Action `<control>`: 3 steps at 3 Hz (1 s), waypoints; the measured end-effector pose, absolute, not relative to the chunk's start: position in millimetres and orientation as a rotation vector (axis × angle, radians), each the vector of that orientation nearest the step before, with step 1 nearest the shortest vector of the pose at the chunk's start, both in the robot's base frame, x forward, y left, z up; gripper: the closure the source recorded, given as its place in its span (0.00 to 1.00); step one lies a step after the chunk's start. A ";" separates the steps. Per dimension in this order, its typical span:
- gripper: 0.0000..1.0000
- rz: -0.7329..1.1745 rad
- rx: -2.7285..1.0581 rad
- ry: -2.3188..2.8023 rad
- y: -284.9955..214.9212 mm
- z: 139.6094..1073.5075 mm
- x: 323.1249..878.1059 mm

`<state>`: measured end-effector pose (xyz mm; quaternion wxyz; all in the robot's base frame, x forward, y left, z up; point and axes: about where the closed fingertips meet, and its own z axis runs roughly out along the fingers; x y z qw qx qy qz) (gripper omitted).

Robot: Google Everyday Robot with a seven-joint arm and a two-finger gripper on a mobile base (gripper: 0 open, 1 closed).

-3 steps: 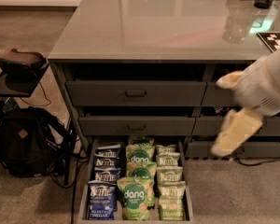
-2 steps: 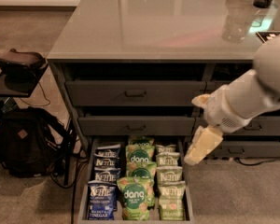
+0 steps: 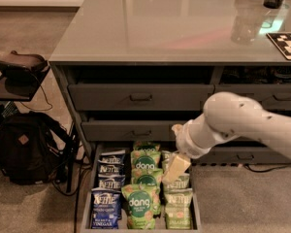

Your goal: Pick green rice chip bag from bottom drawer and place on counter

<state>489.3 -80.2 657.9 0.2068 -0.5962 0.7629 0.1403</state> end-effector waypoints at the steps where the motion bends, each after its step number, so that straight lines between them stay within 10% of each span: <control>1: 0.00 0.363 -1.626 2.192 -86.2 607.1 491.4; 3: 0.00 0.372 -1.542 2.304 -106.7 555.7 494.4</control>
Offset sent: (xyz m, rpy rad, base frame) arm 0.0089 -0.0504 -0.1539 -0.0694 0.1334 -0.2244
